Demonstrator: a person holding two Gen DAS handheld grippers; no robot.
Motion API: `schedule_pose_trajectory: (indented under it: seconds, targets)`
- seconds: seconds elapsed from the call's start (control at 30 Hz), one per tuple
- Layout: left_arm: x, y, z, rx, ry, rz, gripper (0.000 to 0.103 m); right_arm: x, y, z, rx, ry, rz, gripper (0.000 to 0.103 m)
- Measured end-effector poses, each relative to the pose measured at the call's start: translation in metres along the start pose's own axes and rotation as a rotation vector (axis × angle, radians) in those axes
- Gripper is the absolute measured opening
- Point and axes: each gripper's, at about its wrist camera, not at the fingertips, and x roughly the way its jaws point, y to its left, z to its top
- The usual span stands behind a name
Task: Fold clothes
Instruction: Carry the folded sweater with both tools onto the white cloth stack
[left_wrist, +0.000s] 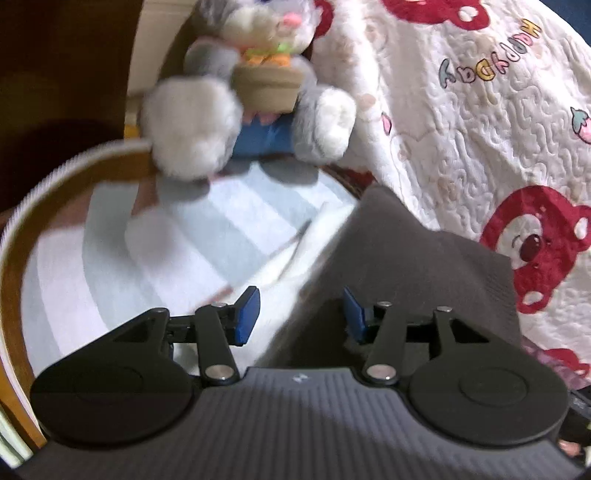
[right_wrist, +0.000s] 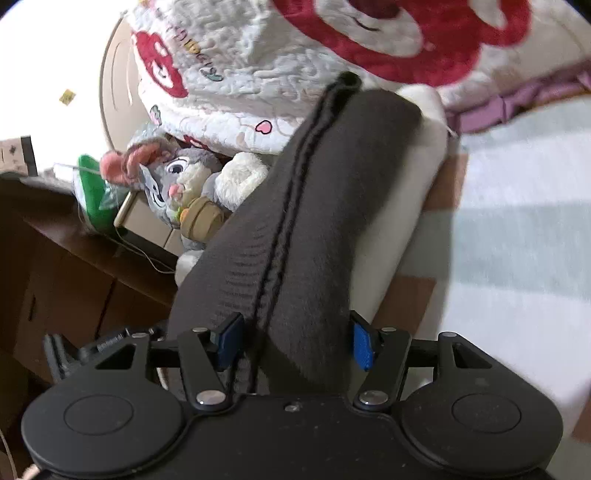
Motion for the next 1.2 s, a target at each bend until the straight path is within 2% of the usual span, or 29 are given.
schedule_pose_trajectory:
  seconds: [0.17, 0.23, 0.33, 0.4, 0.53, 0.6, 0.63, 0.77, 0.9, 0.93, 0.97, 1.0, 1.03, 1.07, 1.1, 1.13, 1.2]
  targets:
    - [0.001, 0.018, -0.012, -0.053, 0.045, -0.11, 0.055, 0.004, -0.016, -0.013, 0.088, 0.05, 0.037, 0.068]
    - [0.004, 0.026, -0.015, -0.088, 0.07, -0.155, 0.062, 0.003, -0.014, -0.021, 0.072, 0.038, 0.069, 0.069]
    - [0.006, 0.039, -0.019, -0.168, 0.092, -0.22, 0.064, 0.007, -0.005, -0.025, 0.018, 0.025, 0.081, 0.07]
    - [0.009, 0.047, -0.023, -0.224, 0.086, -0.246, 0.065, 0.008, -0.004, -0.025, 0.06, 0.027, 0.113, 0.069]
    - [0.019, 0.041, -0.025, -0.216, 0.09, -0.24, 0.07, 0.003, -0.004, -0.024, 0.136, 0.001, 0.212, 0.054]
    - [0.024, 0.037, -0.025, -0.206, 0.092, -0.235, 0.074, 0.007, 0.005, -0.023, 0.103, 0.007, 0.188, 0.054]
    - [0.027, 0.035, -0.025, -0.201, 0.094, -0.232, 0.077, 0.009, 0.01, -0.022, 0.084, 0.011, 0.174, 0.054]
    - [0.031, 0.035, -0.03, -0.244, 0.099, -0.234, 0.083, 0.013, 0.015, -0.026, 0.024, 0.035, 0.072, 0.069]
    - [0.037, 0.03, -0.037, -0.278, 0.121, -0.195, 0.098, 0.015, 0.019, -0.026, 0.092, 0.039, 0.065, 0.07]
    - [0.036, 0.025, -0.035, -0.245, 0.129, -0.173, 0.096, 0.017, 0.023, -0.024, 0.104, 0.045, 0.061, 0.064]
    - [0.035, 0.018, -0.032, -0.193, 0.132, -0.149, 0.09, 0.018, 0.027, -0.021, 0.116, 0.051, 0.058, 0.057]
    - [0.03, 0.009, -0.026, -0.131, 0.127, -0.139, 0.068, 0.02, 0.031, -0.019, 0.127, 0.057, 0.055, 0.053]
    - [0.025, -0.002, -0.019, -0.057, 0.128, -0.118, 0.051, 0.021, 0.035, -0.016, 0.139, 0.063, 0.052, 0.046]
    - [0.02, -0.014, -0.012, 0.02, 0.135, -0.086, 0.044, 0.023, 0.039, -0.013, 0.151, 0.069, 0.048, 0.042]
    - [0.017, -0.025, -0.005, 0.09, 0.145, -0.057, 0.033, 0.024, 0.043, -0.011, 0.163, 0.076, 0.045, 0.04]
    - [0.015, -0.035, 0.0, 0.151, 0.151, -0.029, 0.029, 0.026, 0.047, -0.008, 0.174, 0.082, 0.042, 0.039]
    - [0.019, -0.057, 0.009, 0.298, 0.161, 0.087, 0.025, 0.029, 0.055, -0.003, 0.198, 0.094, 0.035, 0.038]
